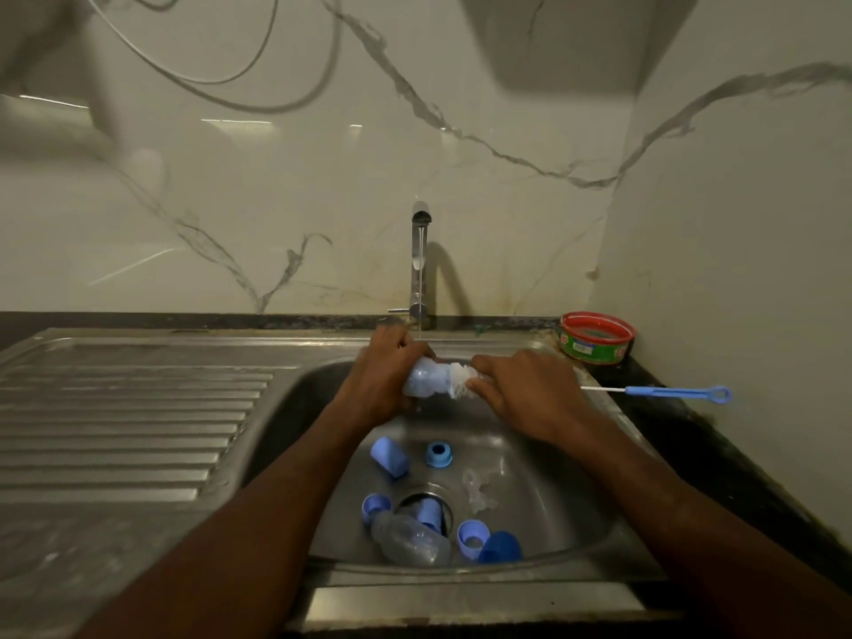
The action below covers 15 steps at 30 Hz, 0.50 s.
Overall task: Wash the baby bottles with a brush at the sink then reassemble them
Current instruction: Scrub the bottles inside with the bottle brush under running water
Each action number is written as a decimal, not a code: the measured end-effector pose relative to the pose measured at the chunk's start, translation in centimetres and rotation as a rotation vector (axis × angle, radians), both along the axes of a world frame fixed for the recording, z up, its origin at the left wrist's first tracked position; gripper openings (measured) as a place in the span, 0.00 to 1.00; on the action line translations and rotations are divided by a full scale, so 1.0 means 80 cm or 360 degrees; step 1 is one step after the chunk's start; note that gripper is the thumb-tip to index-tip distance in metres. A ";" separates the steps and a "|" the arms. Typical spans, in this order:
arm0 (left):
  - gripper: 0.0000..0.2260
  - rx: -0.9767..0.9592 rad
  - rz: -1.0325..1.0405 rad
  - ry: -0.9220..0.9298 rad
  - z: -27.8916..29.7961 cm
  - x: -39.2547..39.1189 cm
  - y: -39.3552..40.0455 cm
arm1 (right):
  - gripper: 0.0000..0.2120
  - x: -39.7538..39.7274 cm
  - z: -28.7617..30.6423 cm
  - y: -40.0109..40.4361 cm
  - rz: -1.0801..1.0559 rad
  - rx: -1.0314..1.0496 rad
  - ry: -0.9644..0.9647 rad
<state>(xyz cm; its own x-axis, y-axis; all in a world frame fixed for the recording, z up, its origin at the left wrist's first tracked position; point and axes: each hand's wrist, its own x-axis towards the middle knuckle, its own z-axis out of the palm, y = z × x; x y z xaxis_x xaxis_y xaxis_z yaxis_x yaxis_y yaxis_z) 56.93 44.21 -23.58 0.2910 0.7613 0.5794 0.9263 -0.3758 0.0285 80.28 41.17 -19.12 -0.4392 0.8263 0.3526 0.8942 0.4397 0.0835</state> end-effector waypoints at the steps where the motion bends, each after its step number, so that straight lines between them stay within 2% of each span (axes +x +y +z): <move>1: 0.24 0.0006 0.0086 -0.0066 -0.001 -0.009 0.001 | 0.20 0.003 0.003 -0.002 0.0025 0.0000 0.0030; 3: 0.22 0.0028 0.0179 -0.0225 -0.003 -0.025 0.002 | 0.20 0.003 0.006 -0.005 0.0060 0.0040 0.0064; 4: 0.21 0.0027 0.0114 -0.0222 -0.003 -0.025 0.001 | 0.20 -0.002 0.006 -0.007 0.0056 0.0069 0.0040; 7: 0.21 -0.0033 -0.0194 0.0010 -0.004 -0.006 -0.011 | 0.20 -0.013 -0.005 -0.010 -0.0008 0.0063 -0.0044; 9: 0.21 0.0025 -0.0126 0.0000 0.001 -0.008 -0.014 | 0.21 -0.006 -0.001 -0.009 -0.0015 0.0015 0.0030; 12: 0.21 0.0062 0.0141 -0.0208 0.002 -0.023 -0.011 | 0.21 -0.002 0.004 -0.007 -0.0013 0.0063 0.0071; 15: 0.22 -0.0062 -0.0059 -0.0095 -0.002 -0.003 -0.012 | 0.21 -0.014 -0.003 -0.008 -0.0078 0.0010 0.0013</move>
